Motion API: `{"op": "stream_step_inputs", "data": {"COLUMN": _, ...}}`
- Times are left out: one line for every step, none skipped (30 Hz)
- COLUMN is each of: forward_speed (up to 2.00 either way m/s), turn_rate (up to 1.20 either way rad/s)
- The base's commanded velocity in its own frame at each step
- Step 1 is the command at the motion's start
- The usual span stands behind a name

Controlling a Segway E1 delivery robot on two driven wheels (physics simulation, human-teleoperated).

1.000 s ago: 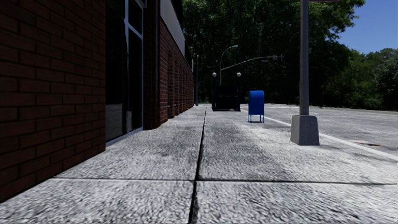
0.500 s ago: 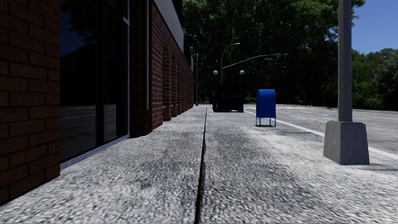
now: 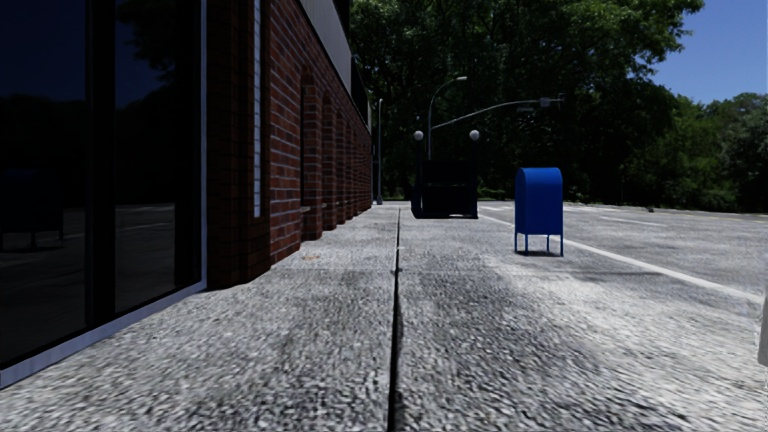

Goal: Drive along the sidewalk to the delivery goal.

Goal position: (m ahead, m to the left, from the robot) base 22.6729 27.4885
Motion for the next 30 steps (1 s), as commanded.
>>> {"op": "stream_step_inputs", "data": {"forward_speed": 2.00, "turn_rate": 0.00}}
{"op": "stream_step_inputs", "data": {"forward_speed": 2.00, "turn_rate": 0.00}}
{"op": "stream_step_inputs", "data": {"forward_speed": 2.00, "turn_rate": 0.00}}
{"op": "stream_step_inputs", "data": {"forward_speed": 2.00, "turn_rate": 0.00}}
{"op": "stream_step_inputs", "data": {"forward_speed": 2.00, "turn_rate": 0.00}}
{"op": "stream_step_inputs", "data": {"forward_speed": 2.00, "turn_rate": 0.00}}
{"op": "stream_step_inputs", "data": {"forward_speed": 2.00, "turn_rate": 0.00}}
{"op": "stream_step_inputs", "data": {"forward_speed": 2.00, "turn_rate": 0.00}}
{"op": "stream_step_inputs", "data": {"forward_speed": 2.00, "turn_rate": 0.00}}
{"op": "stream_step_inputs", "data": {"forward_speed": 2.00, "turn_rate": 0.00}}
{"op": "stream_step_inputs", "data": {"forward_speed": 2.00, "turn_rate": 0.00}}
{"op": "stream_step_inputs", "data": {"forward_speed": 2.00, "turn_rate": 0.00}}
{"op": "stream_step_inputs", "data": {"forward_speed": 2.00, "turn_rate": 0.00}}
{"op": "stream_step_inputs", "data": {"forward_speed": 2.00, "turn_rate": 0.00}}
{"op": "stream_step_inputs", "data": {"forward_speed": 2.00, "turn_rate": 0.00}}
{"op": "stream_step_inputs", "data": {"forward_speed": 2.00, "turn_rate": 0.00}}
{"op": "stream_step_inputs", "data": {"forward_speed": 2.00, "turn_rate": 0.00}}
{"op": "stream_step_inputs", "data": {"forward_speed": 2.00, "turn_rate": 0.00}}
{"op": "stream_step_inputs", "data": {"forward_speed": 2.00, "turn_rate": 0.00}}
{"op": "stream_step_inputs", "data": {"forward_speed": 2.00, "turn_rate": 0.00}}
{"op": "stream_step_inputs", "data": {"forward_speed": 2.00, "turn_rate": 0.00}}
{"op": "stream_step_inputs", "data": {"forward_speed": 2.00, "turn_rate": 0.00}}
{"op": "stream_step_inputs", "data": {"forward_speed": 2.00, "turn_rate": 0.00}}
{"op": "stream_step_inputs", "data": {"forward_speed": 2.00, "turn_rate": 0.00}}
{"op": "stream_step_inputs", "data": {"forward_speed": 2.00, "turn_rate": 0.00}}
{"op": "stream_step_inputs", "data": {"forward_speed": 2.00, "turn_rate": 0.00}}
{"op": "stream_step_inputs", "data": {"forward_speed": 2.00, "turn_rate": 0.00}}
{"op": "stream_step_inputs", "data": {"forward_speed": 2.00, "turn_rate": 0.00}}
{"op": "stream_step_inputs", "data": {"forward_speed": 2.00, "turn_rate": 0.00}}
{"op": "stream_step_inputs", "data": {"forward_speed": 2.00, "turn_rate": 0.00}}
